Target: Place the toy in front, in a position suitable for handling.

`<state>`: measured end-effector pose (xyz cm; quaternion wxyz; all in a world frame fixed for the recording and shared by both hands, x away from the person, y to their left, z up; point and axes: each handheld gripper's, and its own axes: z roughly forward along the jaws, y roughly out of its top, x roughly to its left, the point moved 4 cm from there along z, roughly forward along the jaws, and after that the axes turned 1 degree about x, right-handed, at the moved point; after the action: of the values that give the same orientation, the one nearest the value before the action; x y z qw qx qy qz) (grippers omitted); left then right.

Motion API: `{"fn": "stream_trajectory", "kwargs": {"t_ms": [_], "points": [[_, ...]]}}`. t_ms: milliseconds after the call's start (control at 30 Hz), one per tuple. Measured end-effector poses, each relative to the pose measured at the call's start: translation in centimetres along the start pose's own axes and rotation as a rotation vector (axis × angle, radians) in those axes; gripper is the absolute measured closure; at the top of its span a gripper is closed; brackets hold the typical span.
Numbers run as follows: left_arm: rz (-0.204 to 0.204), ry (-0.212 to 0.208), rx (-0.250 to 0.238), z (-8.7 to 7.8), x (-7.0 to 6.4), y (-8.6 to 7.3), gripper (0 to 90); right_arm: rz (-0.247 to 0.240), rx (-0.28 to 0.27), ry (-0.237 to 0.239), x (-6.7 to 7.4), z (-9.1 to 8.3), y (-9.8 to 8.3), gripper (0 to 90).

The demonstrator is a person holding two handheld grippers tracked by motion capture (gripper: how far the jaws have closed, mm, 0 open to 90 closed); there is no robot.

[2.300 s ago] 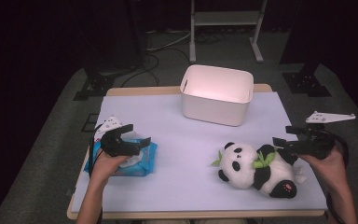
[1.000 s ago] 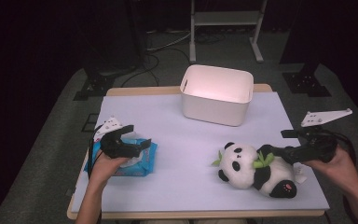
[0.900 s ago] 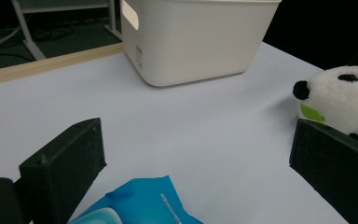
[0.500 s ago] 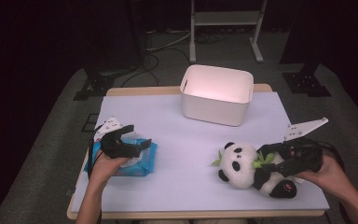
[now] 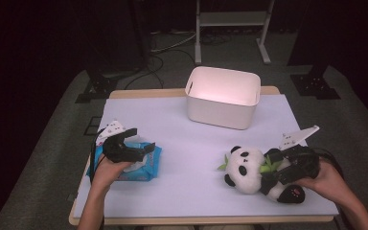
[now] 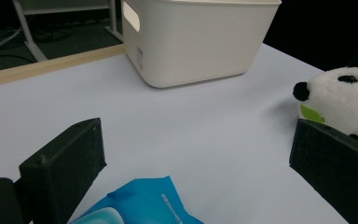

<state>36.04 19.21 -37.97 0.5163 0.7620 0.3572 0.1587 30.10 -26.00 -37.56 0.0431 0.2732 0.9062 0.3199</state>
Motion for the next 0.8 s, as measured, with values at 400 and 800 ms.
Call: {"fn": "stream_trajectory", "kwargs": {"t_ms": [400, 800], "points": [[-0.001, -0.001, 0.006, 0.1, 0.0, -0.1, 2.3, -0.036, 0.03, -0.036, -0.2, 0.4, 0.4, 58.8], [-0.01, 0.003, 0.004, 0.0, 0.2, -0.2, 2.4, -0.055, 0.032, -0.01, -2.3, -0.1, 1.3, 71.5]]}}
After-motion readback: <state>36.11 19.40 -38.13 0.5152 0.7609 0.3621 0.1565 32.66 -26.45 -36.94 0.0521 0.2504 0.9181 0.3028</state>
